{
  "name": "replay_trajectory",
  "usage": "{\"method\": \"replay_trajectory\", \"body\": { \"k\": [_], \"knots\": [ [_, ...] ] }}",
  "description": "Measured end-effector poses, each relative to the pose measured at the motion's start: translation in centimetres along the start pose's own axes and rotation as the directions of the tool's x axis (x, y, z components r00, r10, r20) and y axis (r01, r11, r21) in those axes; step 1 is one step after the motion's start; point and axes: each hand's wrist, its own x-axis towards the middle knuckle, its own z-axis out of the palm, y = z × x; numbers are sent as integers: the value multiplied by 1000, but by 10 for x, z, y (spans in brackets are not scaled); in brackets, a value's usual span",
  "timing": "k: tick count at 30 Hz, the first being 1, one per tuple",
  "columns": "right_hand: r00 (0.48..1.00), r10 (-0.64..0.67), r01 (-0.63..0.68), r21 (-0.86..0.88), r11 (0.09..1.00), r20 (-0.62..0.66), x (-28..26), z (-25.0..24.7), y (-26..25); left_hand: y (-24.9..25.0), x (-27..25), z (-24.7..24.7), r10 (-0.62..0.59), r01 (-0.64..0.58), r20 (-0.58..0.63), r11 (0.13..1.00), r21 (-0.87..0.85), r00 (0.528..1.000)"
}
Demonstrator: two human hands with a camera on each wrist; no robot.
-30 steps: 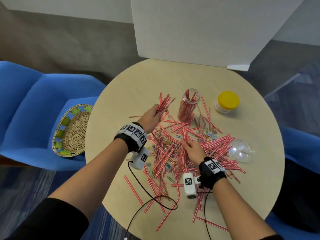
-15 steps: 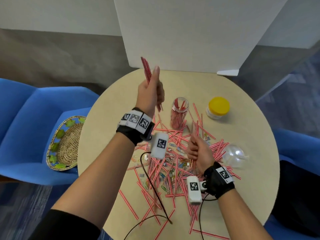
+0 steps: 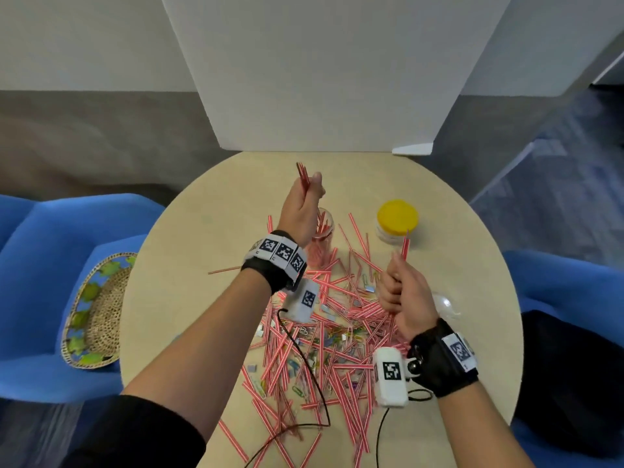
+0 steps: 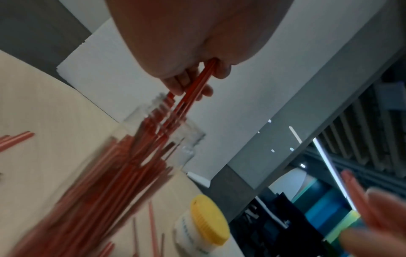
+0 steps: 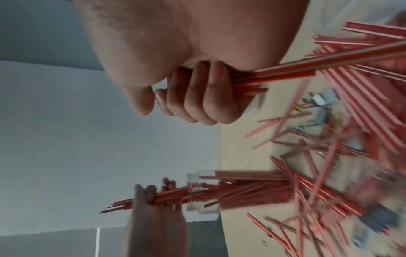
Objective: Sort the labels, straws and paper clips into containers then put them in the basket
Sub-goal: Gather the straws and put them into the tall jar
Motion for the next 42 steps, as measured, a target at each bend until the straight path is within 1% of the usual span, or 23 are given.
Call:
{"method": "replay_trajectory", "body": {
  "k": [4,7,10,12,15,17,19,21,22,23,24,26,28,29,31,32,33,34,36,37,39,41,42],
  "knots": [
    [984,-170,165,-92,982,-48,1,5,-47,-24,4,-1,29,-28,-8,990,137,1000],
    [945,-327,327,-24,945,-19,4,17,-83,-31,7,-6,16,-16,4,988,153,1000],
    [900,-431,428,55,902,60,13,30,-109,-31,9,-11,88,-97,62,982,161,994],
    [888,-448,445,54,894,100,21,37,-118,-26,7,-12,149,-166,99,967,195,984],
    [886,-445,448,8,894,131,30,49,-119,-23,6,-16,200,-220,122,956,192,972],
    [883,-443,452,-22,892,157,31,56,-115,-21,7,-17,199,-221,121,954,203,972],
    [885,-432,443,-28,896,177,31,62,-108,-25,11,-15,187,-231,169,926,300,968],
    [888,-420,429,-7,903,185,32,67,-102,-33,13,-13,173,-283,268,842,459,948],
    [888,-421,429,-5,903,186,33,70,-99,-38,14,-12,166,-303,300,812,499,939],
    [886,-426,436,-15,900,182,34,73,-99,-42,14,-13,166,-306,308,814,494,937],
    [882,-439,450,-31,892,174,36,76,-100,-44,13,-15,176,-296,291,843,450,941],
    [871,-471,483,-66,873,142,41,82,-104,-44,10,-21,192,-243,189,921,304,963],
    [862,-497,505,-85,859,99,50,90,-108,-49,8,-30,160,-168,58,967,194,985],
    [857,-509,515,-85,853,85,55,94,-109,-55,6,-36,133,-131,1,974,187,991],
    [848,-522,528,-75,846,86,67,102,-104,-77,1,-51,50,-18,-99,954,299,994],
    [848,-521,529,-75,845,99,73,105,-100,-90,-2,-59,-10,66,-138,912,405,990],
    [850,-514,524,-86,847,116,78,109,-93,-102,-7,-69,-93,172,-177,843,509,980],
    [854,-503,517,-103,850,134,82,112,-87,-113,-12,-79,-182,279,-219,757,591,959],
    [864,-473,498,-144,855,173,89,117,-72,-132,-25,-99,-329,445,-302,592,672,895],
    [868,-459,489,-165,857,188,91,119,-66,-139,-32,-108,-377,497,-334,529,688,864],
    [880,-430,466,-194,863,201,94,119,-55,-160,-43,-126,-443,556,-367,448,700,818],
    [888,-399,447,-228,865,227,97,117,-45,-179,-52,-139,-506,575,-354,390,720,787],
    [887,-387,449,-281,848,250,99,114,-43,-185,-56,-143,-537,566,-332,359,742,775]
  ]
}}
